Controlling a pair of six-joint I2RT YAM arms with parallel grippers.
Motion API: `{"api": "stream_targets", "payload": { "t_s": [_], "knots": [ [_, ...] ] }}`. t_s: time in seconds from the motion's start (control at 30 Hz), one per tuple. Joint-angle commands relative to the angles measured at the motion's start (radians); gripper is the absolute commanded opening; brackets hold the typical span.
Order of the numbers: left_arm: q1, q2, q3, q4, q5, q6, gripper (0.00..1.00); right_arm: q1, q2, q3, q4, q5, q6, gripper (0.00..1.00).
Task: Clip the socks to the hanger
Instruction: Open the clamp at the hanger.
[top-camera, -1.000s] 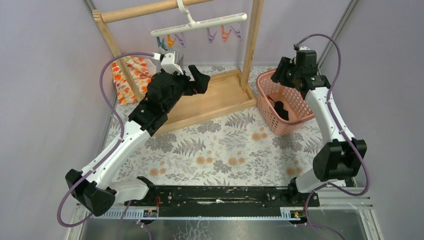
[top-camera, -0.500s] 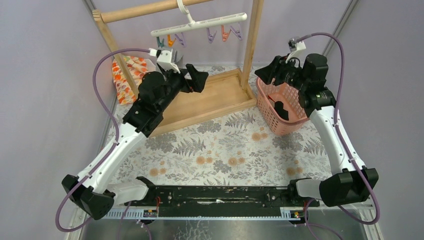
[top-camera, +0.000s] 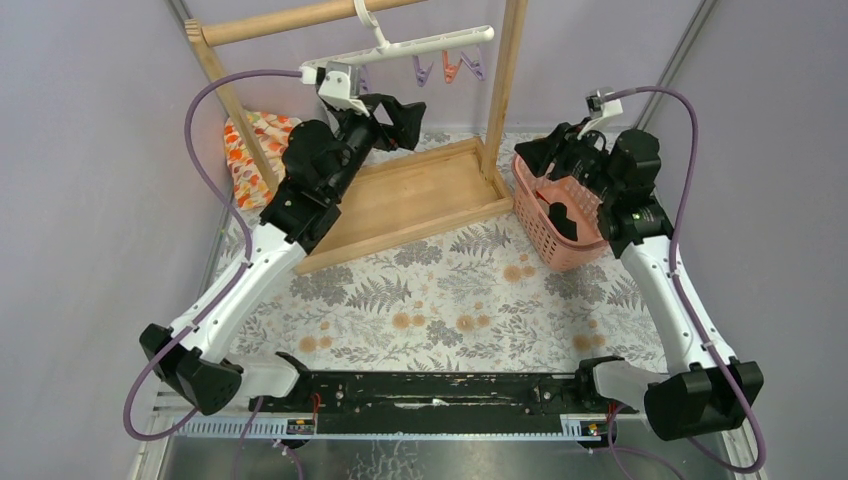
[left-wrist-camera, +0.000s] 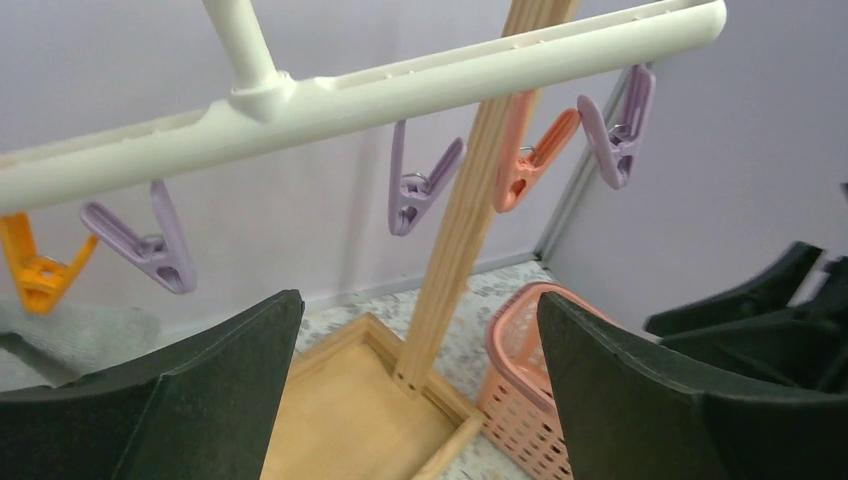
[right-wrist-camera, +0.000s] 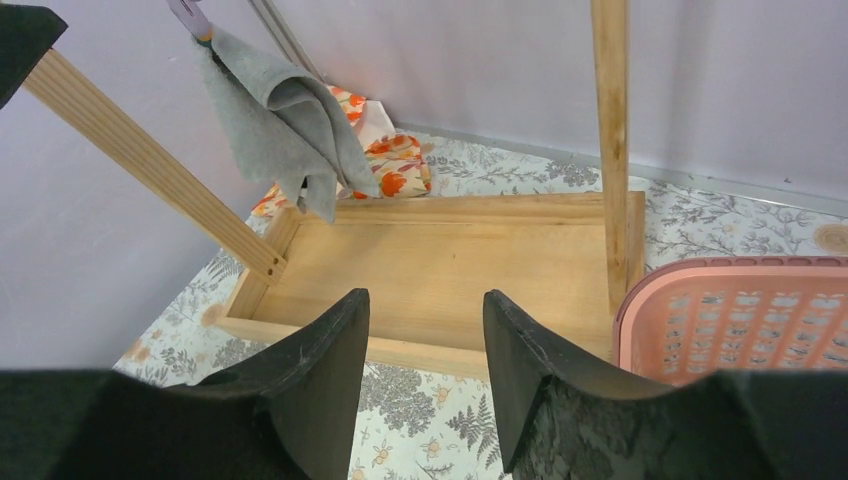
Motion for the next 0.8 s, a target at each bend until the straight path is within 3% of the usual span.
{"api": "stream_targets", "payload": {
  "t_s": [0.0, 0.1, 0.2, 0.43, 0.77],
  "knots": [
    [-0.05, 0.013, -0.009, 0.152, -0.11, 0.158, 0.94, 0.006, -0.06, -0.038, 0.07, 0.049, -0.014, 0.53],
    [-0.091, 0.003, -0.098, 0.289, -0.131, 0.286, 0.94, 0.007, -0.076, -0.074, 0.072, 0.061, -0.019, 0.53],
    [-0.107, 0.023, -0.13, 0.375, -0.143, 0.321, 0.93, 0.007, -0.081, -0.094, 0.071, 0.062, -0.023, 0.53],
    [-0.129, 0.079, -0.117, 0.427, -0.245, 0.37, 0.92, 0.007, -0.081, -0.116, 0.078, 0.057, -0.023, 0.53],
    [-0.129, 0.174, -0.038, 0.456, -0.249, 0.468, 0.92, 0.006, -0.059, -0.139, 0.094, 0.048, -0.017, 0.53]
  ]
}}
